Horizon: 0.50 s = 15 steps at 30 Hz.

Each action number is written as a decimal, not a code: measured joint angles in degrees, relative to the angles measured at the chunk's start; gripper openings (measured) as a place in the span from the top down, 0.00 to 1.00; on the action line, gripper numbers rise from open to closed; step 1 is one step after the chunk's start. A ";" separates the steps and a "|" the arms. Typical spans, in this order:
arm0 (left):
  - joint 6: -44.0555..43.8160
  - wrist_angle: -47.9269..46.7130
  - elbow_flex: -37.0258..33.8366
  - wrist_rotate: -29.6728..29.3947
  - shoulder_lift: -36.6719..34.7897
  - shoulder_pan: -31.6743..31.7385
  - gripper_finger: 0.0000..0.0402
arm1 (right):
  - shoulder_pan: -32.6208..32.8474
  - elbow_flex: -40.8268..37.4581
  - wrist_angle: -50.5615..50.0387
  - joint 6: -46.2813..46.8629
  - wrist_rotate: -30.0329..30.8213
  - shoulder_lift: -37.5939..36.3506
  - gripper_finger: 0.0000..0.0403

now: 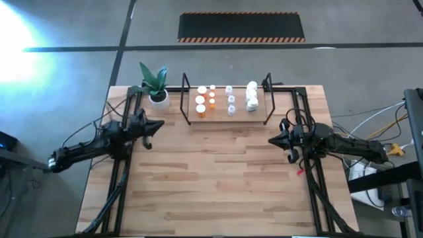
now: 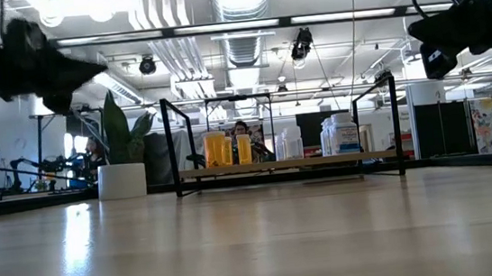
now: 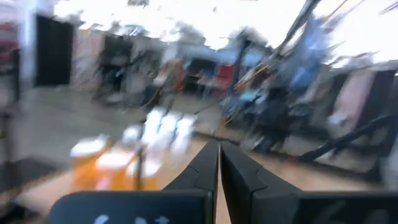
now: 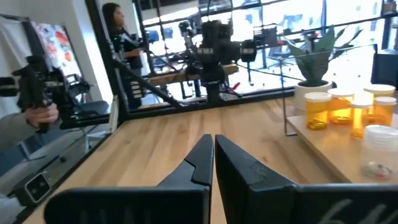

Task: Pick and place medicine bottles onto shelf by color
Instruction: Return to Home Position

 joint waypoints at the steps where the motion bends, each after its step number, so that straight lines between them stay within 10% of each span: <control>1: 0.50 -1.90 -0.02 -2.32 -0.37 -0.72 1.00 | 0.01 0.00 -0.10 0.04 0.47 0.00 0.98; 15: 5.32 -7.86 -0.09 0.04 1.43 -5.81 1.00 | 0.01 -0.02 -0.33 1.16 1.75 0.15 0.98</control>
